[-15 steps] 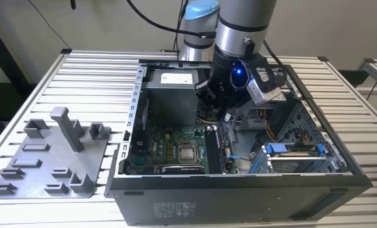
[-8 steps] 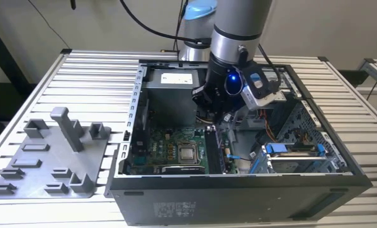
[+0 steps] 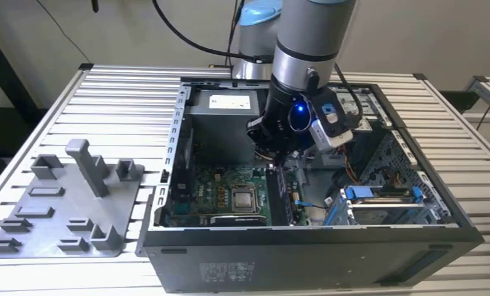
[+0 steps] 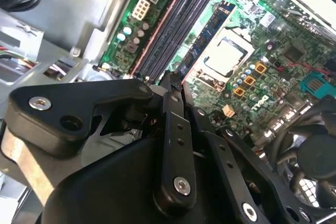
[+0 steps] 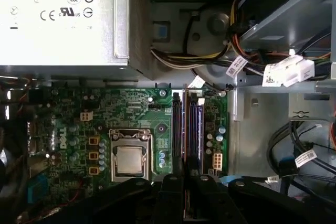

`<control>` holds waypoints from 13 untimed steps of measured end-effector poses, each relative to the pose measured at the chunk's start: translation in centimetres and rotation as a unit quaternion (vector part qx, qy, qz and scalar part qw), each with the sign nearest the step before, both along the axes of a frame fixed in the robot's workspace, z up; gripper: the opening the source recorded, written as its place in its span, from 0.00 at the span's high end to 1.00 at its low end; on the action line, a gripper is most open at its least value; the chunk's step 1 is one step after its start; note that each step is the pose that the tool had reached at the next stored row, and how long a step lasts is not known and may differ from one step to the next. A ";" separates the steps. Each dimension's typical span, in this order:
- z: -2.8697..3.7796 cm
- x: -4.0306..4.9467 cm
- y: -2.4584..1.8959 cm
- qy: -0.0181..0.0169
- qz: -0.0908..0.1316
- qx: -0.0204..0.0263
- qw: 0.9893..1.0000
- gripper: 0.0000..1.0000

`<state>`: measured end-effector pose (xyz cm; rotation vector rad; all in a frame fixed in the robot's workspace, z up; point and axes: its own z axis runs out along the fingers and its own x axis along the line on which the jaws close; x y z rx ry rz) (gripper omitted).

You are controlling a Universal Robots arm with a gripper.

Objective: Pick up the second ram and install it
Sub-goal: 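Insert the second ram into the second slot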

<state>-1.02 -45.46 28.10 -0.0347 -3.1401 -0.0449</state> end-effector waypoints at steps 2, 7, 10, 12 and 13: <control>-0.14 0.00 -0.19 0.002 -0.001 0.000 1.000 0.86; -0.32 -0.01 -0.30 0.004 -0.002 0.001 1.000 0.86; -0.32 0.00 -0.30 0.004 -0.002 0.001 1.000 0.86; -0.32 0.00 -0.30 0.004 -0.002 0.001 1.000 0.86; -0.32 0.00 -0.30 0.004 -0.002 0.001 1.000 0.86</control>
